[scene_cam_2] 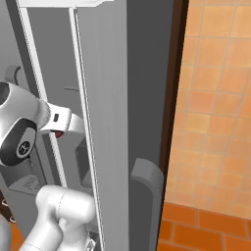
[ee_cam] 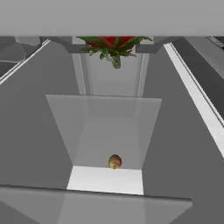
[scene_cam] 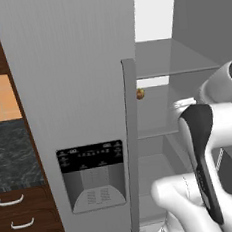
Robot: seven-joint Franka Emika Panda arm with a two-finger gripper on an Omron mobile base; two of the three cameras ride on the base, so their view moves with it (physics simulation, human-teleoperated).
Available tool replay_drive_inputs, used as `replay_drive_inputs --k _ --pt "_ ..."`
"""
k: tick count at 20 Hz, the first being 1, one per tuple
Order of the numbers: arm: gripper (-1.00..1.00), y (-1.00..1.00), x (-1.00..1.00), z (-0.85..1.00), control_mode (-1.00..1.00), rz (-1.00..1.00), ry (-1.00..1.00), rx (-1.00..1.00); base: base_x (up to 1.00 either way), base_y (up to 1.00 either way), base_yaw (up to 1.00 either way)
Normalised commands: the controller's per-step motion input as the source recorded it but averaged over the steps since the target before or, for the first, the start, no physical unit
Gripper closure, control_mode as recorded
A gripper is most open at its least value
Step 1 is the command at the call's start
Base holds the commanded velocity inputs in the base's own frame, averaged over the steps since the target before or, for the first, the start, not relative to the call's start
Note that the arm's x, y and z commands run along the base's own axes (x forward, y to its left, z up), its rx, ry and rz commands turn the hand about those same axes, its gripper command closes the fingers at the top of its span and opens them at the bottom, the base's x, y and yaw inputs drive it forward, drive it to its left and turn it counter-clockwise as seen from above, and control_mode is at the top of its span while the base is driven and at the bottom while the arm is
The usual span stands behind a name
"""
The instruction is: Take the strawberry from the fridge and place it on top of the pancake, located on the dining counter.
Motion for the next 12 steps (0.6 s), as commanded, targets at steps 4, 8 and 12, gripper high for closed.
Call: replay_drive_inputs --k 4,8,12 --pt "1.0 0.0 -0.46 0.57 -1.0 0.0 -0.15 0.04 0.0 0.0 0.0" --pt "1.0 0.15 -0.71 0.31 -1.0 0.0 -0.16 0.08 0.0 0.0 0.0" --pt "1.0 0.0 0.0 0.0 1.0 0.0 0.0 0.0 -1.0 0.41 0.0"
